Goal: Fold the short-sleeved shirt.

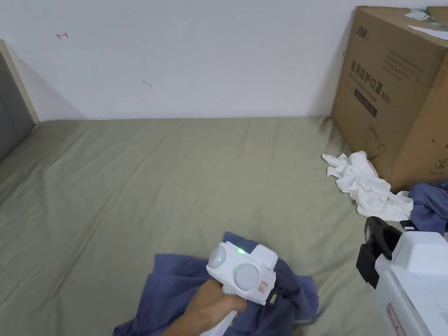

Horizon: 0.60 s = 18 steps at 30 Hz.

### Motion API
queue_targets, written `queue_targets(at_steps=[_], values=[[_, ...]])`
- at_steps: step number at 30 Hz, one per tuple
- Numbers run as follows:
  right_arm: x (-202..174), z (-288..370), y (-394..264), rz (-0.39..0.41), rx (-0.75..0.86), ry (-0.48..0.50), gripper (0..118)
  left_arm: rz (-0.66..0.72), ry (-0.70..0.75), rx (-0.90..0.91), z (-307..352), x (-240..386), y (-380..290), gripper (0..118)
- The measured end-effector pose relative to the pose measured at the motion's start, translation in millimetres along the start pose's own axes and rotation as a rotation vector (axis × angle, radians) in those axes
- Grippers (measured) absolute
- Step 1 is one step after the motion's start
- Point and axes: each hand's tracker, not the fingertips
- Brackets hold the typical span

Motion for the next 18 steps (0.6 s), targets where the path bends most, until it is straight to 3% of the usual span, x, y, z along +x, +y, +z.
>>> queue_targets(at_steps=[3,5,6,7,9,10,18], values=[[-6,-1,-3,0.002,-0.015,0.011,0,0.062,0.032,-0.041,-17,-3,-10,8],[-7,-1,-3,0.004,-0.023,0.018,0,0.115,0.018,0.009,-8,-6,-12,21],[-6,-1,-4,0.006,-0.025,0.020,0,0.138,0.004,0.035,-3,-8,-12,34],[-7,-1,-3,0.011,-0.023,0.020,0,0.167,-0.014,0.062,7,-11,-11,61],[-6,-1,-2,0.011,-0.018,0.018,0,0.206,0.008,0.124,25,-15,-10,102],[-4,-1,-2,0.007,-0.015,0.017,0,0.221,0.031,0.176,38,-17,-10,114],[-8,3,13,-0.003,0.024,0.019,0,0.284,0.191,0.609,166,-36,-13,114]])
